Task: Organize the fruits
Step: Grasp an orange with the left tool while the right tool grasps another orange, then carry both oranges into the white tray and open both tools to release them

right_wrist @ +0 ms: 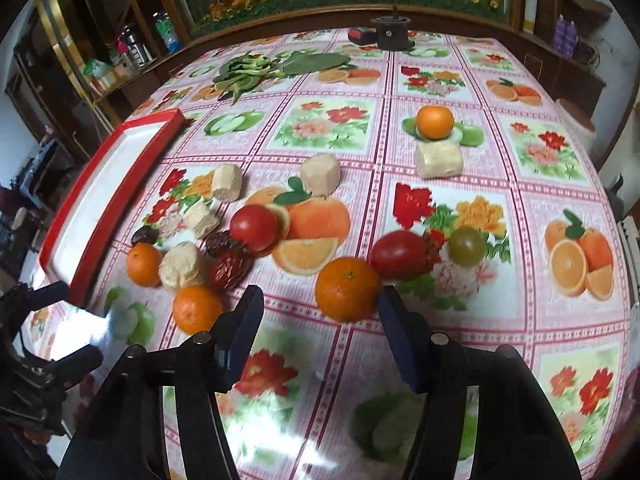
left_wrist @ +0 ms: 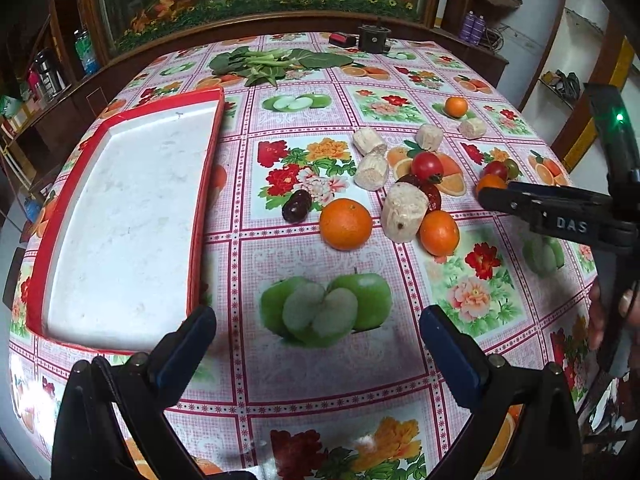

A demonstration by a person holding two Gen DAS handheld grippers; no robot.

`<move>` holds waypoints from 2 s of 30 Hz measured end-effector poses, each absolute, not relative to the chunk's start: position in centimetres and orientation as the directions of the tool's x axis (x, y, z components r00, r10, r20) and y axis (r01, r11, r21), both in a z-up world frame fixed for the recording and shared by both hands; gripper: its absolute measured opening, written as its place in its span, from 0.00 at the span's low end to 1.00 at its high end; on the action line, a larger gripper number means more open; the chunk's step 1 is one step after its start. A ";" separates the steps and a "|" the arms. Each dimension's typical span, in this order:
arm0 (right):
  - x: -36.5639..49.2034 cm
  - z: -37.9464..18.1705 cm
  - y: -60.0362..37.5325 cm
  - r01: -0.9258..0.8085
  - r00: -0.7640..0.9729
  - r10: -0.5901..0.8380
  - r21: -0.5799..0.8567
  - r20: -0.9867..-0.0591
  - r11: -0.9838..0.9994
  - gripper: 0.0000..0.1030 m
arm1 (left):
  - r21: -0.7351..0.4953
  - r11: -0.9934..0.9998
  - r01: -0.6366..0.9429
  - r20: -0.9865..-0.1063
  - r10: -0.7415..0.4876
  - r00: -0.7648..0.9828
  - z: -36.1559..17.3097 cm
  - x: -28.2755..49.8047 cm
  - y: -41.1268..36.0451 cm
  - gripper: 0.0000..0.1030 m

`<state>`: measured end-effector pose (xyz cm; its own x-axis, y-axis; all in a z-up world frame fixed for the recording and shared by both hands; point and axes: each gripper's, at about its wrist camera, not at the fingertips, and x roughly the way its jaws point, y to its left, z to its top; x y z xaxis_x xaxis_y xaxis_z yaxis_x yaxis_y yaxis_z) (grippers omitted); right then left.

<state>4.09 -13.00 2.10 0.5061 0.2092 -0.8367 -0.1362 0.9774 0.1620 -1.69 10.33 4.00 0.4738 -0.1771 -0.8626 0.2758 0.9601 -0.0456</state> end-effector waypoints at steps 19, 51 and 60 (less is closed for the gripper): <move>4.1 2.0 -13.9 -0.143 0.509 0.157 0.097 -0.846 0.985 0.34 | -0.197 0.909 0.368 -0.896 -0.320 0.310 1.9 4.2 8.7 0.71; 0.5 2.8 -14.0 -0.183 0.527 0.216 0.138 -0.822 0.973 0.34 | -0.284 0.909 0.307 -0.863 -0.381 0.332 1.6 0.9 9.3 0.38; -0.5 4.3 -10.9 -0.251 0.531 0.248 0.130 -0.810 0.959 0.34 | -0.298 0.911 0.286 -0.841 -0.392 0.373 3.2 -0.5 11.2 0.38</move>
